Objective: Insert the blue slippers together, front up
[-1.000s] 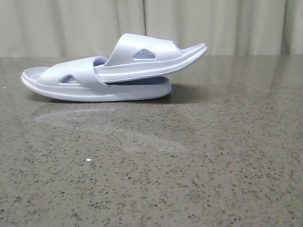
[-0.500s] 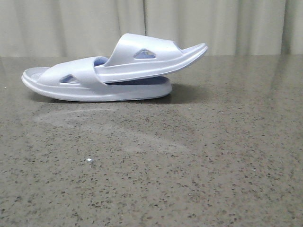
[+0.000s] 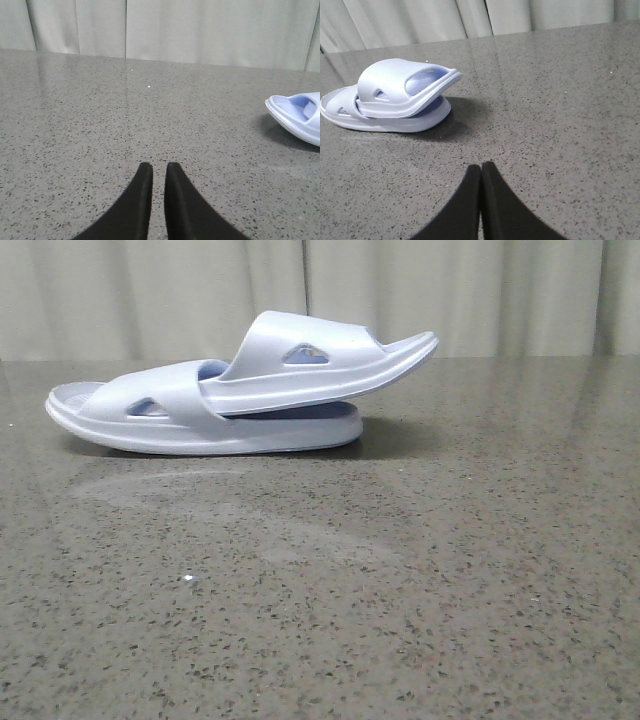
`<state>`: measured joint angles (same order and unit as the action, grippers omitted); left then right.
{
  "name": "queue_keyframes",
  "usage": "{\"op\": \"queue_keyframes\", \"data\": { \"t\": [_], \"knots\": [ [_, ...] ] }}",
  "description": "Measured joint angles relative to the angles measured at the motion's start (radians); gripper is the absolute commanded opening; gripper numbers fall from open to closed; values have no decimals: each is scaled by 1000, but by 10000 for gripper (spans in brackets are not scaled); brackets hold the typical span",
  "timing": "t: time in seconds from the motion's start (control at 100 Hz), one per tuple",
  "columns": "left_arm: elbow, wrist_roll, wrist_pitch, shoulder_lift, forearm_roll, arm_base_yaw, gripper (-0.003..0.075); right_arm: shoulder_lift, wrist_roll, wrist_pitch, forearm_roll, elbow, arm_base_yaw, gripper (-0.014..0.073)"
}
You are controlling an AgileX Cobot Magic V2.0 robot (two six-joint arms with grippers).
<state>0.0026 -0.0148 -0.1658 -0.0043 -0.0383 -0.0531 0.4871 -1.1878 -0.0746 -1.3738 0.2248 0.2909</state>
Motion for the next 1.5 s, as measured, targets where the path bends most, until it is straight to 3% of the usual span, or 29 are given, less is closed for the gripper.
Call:
{"op": "queue_keyframes", "data": {
  "t": [0.23,0.31,0.39,0.51,0.57,0.71,0.89,1.11,1.5],
  "knots": [
    [0,0,0,0,0,0,15,-11,0,130,0,-6,2,-78],
    [0,0,0,0,0,0,15,-25,22,183,66,-22,2,-78],
    [0,0,0,0,0,0,15,-50,177,194,294,-45,-11,-78],
    [0,0,0,0,0,0,15,-109,608,188,759,-88,-95,-78],
    [0,0,0,0,0,0,15,-153,758,156,945,-111,-159,-78],
    [0,0,0,0,0,0,15,-258,956,96,1180,-179,-288,-78],
    [0,0,0,0,0,0,15,-383,1007,64,1242,-235,-350,-78],
    [0,0,2,0,0,0,15,-475,1013,-98,1282,-235,-350,-78],
    [0,0,2,0,0,0,15,-497,1015,-101,1304,-235,-350,-78]
  ]
}}
